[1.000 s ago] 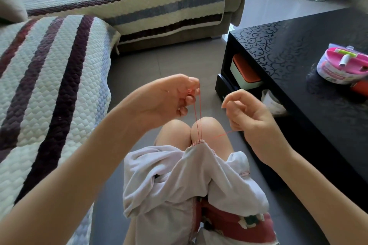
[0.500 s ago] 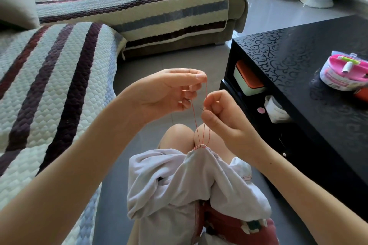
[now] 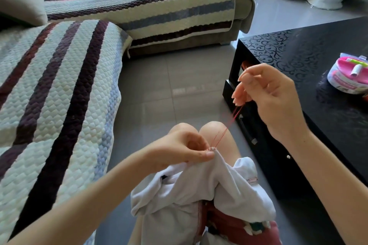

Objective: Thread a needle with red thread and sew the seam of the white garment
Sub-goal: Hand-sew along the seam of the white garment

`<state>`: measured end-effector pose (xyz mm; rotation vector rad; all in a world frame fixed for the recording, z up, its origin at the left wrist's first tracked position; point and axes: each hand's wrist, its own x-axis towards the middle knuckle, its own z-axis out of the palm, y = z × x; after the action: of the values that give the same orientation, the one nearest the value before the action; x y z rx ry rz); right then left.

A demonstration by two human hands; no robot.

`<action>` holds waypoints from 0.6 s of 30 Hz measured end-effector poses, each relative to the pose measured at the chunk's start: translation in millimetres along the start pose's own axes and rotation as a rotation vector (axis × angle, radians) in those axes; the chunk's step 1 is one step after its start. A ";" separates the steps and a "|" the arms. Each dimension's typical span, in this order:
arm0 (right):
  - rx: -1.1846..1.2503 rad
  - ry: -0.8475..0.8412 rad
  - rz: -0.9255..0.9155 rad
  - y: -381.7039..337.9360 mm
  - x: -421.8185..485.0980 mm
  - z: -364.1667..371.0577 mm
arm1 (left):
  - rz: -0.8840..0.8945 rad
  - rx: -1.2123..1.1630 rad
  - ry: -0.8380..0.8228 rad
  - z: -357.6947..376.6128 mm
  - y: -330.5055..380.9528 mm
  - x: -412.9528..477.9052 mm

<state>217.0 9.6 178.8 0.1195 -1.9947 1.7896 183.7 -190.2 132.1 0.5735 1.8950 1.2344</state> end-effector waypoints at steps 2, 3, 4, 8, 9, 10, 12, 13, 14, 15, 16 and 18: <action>0.112 0.043 0.108 -0.4 10.2 -6.9 | 0.024 -0.055 0.034 2.0 -3.3 -1.3; 0.234 0.065 0.198 1.2 17.6 -11.0 | 0.027 -0.086 0.039 2.5 -3.3 -2.1; 0.377 0.100 0.295 5.5 27.0 -16.5 | 0.021 -0.120 0.036 2.8 -3.6 -2.8; 0.544 0.295 0.493 41.6 70.6 -41.8 | -0.036 -0.294 -0.003 4.3 -7.8 -4.3; 0.428 0.363 0.481 54.2 79.8 -48.0 | -0.050 -0.331 -0.008 4.4 -7.7 -5.8; 0.253 0.439 0.449 68.2 86.5 -54.8 | -0.058 -0.358 -0.015 4.6 -7.4 -7.5; -0.247 0.521 0.369 93.3 92.9 -66.9 | -0.068 -0.400 -0.018 4.8 -6.3 -10.2; -0.484 0.503 0.350 100.7 91.4 -67.8 | -0.071 -0.415 -0.015 4.8 -5.5 -11.7; -0.629 0.439 0.345 105.1 87.7 -64.7 | -0.072 -0.428 -0.009 4.3 -5.4 -12.9; -0.657 0.322 0.343 106.1 81.2 -57.7 | -0.070 -0.435 -0.002 4.0 -5.5 -13.7; -0.591 0.151 0.355 102.8 70.8 -46.8 | -0.064 -0.438 0.005 3.4 -5.7 -14.4; -0.331 -0.286 0.446 86.4 38.0 -20.4 | -0.043 -0.439 0.001 2.5 -5.8 -15.0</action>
<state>157.7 51.2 115.0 -0.2012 -2.6629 1.7332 194.8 -202.1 131.9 0.2941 1.5568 1.5600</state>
